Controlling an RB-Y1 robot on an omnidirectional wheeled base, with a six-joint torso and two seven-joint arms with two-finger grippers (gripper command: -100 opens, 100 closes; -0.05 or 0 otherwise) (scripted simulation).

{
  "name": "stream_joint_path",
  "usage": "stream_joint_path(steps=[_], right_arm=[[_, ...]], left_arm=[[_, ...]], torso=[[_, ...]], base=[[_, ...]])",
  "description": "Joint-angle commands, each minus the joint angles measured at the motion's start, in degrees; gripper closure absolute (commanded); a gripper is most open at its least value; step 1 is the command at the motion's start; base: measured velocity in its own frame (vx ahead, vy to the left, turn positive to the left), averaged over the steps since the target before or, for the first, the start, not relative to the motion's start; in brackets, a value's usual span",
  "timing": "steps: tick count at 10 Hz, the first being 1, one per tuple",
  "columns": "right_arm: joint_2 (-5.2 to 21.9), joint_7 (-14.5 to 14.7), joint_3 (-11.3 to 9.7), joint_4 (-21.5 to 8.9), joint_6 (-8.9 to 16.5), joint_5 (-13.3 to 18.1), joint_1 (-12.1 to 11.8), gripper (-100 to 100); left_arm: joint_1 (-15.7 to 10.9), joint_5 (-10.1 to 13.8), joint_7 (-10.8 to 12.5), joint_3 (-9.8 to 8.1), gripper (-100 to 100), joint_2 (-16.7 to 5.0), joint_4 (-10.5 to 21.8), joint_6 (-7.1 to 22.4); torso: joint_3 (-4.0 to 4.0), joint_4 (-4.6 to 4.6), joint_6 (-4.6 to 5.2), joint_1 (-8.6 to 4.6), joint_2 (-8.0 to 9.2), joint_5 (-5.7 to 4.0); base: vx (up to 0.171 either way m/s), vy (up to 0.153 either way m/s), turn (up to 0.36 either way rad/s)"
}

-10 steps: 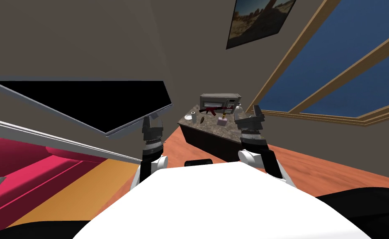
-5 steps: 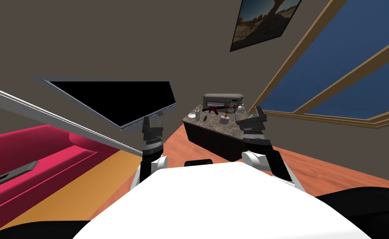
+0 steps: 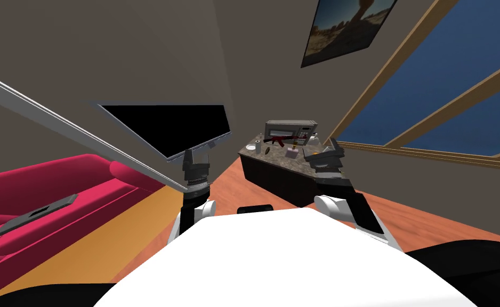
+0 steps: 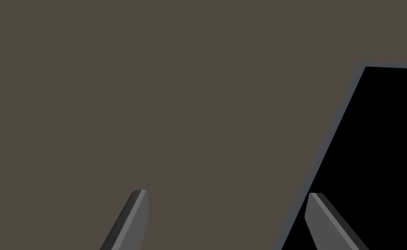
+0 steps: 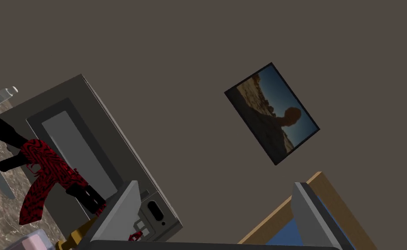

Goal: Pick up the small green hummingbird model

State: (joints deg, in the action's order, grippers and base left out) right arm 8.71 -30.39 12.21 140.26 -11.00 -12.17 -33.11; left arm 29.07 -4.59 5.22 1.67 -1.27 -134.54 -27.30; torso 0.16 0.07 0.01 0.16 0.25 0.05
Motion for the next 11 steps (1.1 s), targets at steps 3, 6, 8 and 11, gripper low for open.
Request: stream_joint_path(steps=[3, 6, 8, 11], right_arm=[[0.14, -6.0, 2.5, 0.03, 4.86, -1.96, -0.8, -100], [0.2, -10.51, 3.72, -0.14, 7.42, -2.81, -1.08, -100], [0.29, -13.67, 4.98, -0.45, 10.11, -3.61, -1.31, -100], [0.43, -17.92, 6.26, -0.9, 12.92, -4.35, -1.49, -100]], left_arm=[[0.0, 0.0, 0.0, 0.0, 0, 0.0, 0.0, 0.0], [0.0, 0.0, 0.0, 0.0, 0, 0.0, 0.0, 0.0], [0.0, 0.0, 0.0, 0.0, 0, 0.0, 0.0, 0.0], [0.0, 0.0, 0.0, 0.0, 0, 0.0, 0.0, 0.0]], torso=[[-0.01, 0.0, 0.0, 0.0, -0.01, 0.0], [-0.06, -0.02, -0.02, 0.01, -0.1, 0.0], [-0.08, -0.03, -0.01, 0.02, -0.13, 0.0], [-0.12, -0.05, -0.02, -0.08, -0.2, -0.02]], base=[[-0.053, 0.073, 0.115], [-0.031, 0.063, 0.09], [-0.019, 0.068, 0.102], [-0.002, 0.044, 0.076]])
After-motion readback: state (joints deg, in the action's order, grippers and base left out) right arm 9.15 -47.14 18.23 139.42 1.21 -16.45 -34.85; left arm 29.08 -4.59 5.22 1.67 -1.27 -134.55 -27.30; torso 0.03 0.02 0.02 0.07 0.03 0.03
